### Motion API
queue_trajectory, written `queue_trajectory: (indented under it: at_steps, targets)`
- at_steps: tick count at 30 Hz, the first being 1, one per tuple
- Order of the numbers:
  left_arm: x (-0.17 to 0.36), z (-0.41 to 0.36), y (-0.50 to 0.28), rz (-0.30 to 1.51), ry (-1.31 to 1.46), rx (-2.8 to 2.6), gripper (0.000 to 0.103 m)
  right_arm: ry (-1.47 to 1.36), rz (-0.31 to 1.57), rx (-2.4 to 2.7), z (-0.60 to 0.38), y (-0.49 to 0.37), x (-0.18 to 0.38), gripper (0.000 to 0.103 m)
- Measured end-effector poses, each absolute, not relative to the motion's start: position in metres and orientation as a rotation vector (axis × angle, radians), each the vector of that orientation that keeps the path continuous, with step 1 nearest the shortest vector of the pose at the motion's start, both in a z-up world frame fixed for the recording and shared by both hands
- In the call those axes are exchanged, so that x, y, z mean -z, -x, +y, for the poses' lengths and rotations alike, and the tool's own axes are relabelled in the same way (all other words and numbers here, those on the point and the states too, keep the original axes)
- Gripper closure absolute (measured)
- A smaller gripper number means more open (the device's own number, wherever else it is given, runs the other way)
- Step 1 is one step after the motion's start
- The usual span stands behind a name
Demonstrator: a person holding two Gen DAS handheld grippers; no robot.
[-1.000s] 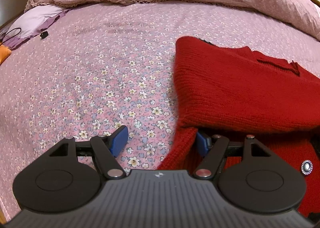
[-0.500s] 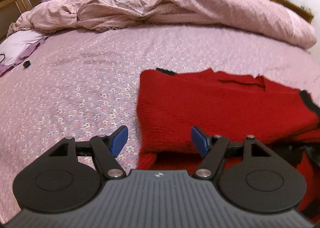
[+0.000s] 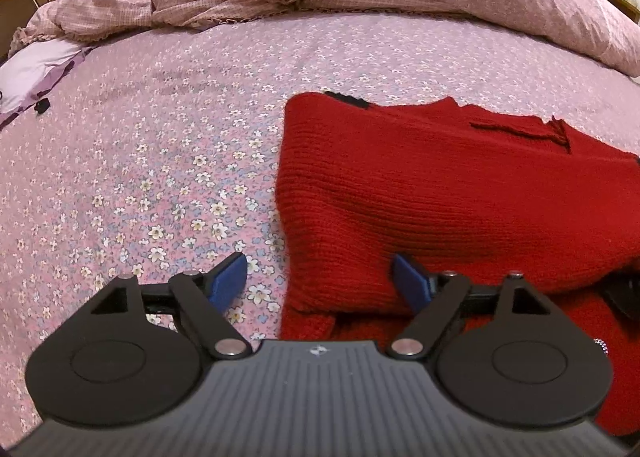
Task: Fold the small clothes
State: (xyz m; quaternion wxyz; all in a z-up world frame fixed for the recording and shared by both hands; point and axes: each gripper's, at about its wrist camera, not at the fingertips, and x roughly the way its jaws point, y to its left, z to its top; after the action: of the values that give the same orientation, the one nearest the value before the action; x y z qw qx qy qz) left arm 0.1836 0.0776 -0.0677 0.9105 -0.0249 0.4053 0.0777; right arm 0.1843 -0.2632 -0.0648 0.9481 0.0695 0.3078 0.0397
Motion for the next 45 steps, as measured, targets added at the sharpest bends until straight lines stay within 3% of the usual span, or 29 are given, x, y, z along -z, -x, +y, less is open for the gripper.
queue_trajectory:
  at_steps: [10, 14, 15, 45]
  targets:
    - [0.051, 0.076, -0.170, 0.823, 0.051, -0.178, 0.019, -0.247, 0.618, -0.090, -0.273, -0.173, 0.056, 0.084]
    - [0.043, 0.077, -0.162, 0.821, 0.054, -0.182, 0.019, -0.313, 0.623, -0.117, -0.279, -0.160, 0.052, 0.047]
    - [0.041, 0.077, -0.159, 0.822, 0.053, -0.181, 0.019, -0.307, 0.613, -0.115, -0.278, -0.154, 0.051, 0.045]
    - [0.022, 0.098, -0.038, 0.845, 0.116, -0.196, 0.019, -0.243, 0.627, -0.116, -0.284, -0.056, 0.023, 0.045]
